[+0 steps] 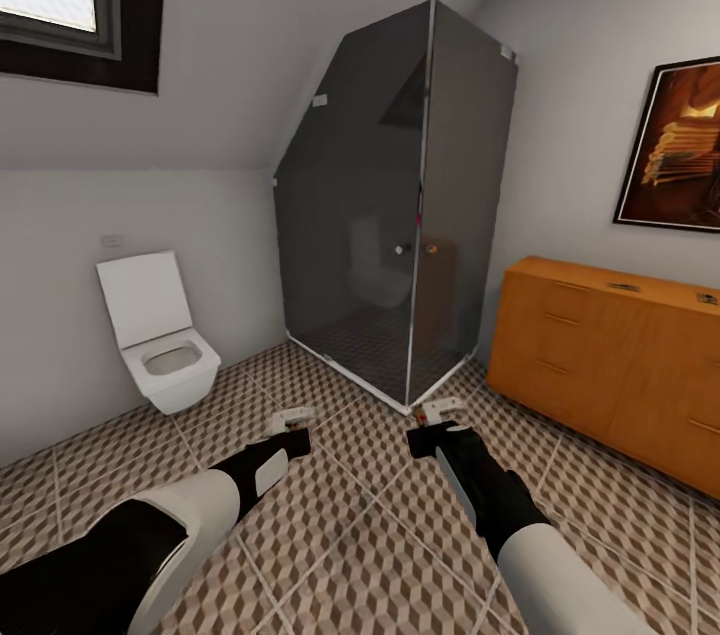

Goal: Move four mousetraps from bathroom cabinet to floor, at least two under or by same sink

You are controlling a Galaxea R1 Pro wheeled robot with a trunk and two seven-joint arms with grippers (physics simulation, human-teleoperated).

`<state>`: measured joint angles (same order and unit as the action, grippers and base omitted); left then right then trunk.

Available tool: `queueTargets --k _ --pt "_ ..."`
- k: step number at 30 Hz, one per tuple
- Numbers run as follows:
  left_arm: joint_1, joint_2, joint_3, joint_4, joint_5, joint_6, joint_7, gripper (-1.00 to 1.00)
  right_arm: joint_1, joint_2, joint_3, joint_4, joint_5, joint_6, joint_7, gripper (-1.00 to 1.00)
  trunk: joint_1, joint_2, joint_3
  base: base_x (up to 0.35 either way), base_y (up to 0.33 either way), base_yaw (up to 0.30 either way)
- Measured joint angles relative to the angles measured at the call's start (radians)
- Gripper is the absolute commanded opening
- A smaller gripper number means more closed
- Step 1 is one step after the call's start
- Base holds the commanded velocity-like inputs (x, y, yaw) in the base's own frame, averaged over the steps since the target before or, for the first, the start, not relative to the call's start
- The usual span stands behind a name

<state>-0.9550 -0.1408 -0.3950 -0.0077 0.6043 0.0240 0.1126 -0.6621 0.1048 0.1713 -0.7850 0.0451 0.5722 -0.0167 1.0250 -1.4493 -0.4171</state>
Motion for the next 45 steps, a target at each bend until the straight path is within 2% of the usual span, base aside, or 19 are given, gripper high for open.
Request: queueTargets --k 14,45 --pt "0.0 -0.013 0.0 -0.004 -0.003 -0.002 0.002 -1.0 0.001 0.002 0.002 0.003 0.001 0.007 -0.001 -1.0 0.0 0.0 0.0 0.0 0.0 0.295" --pt "0.0 -0.009 0.002 -0.002 0.002 -0.004 0.002 -1.0 0.001 0.006 0.003 0.001 0.0 0.01 -0.001 -1.0 0.0 0.0 0.0 0.0 0.0 0.3"
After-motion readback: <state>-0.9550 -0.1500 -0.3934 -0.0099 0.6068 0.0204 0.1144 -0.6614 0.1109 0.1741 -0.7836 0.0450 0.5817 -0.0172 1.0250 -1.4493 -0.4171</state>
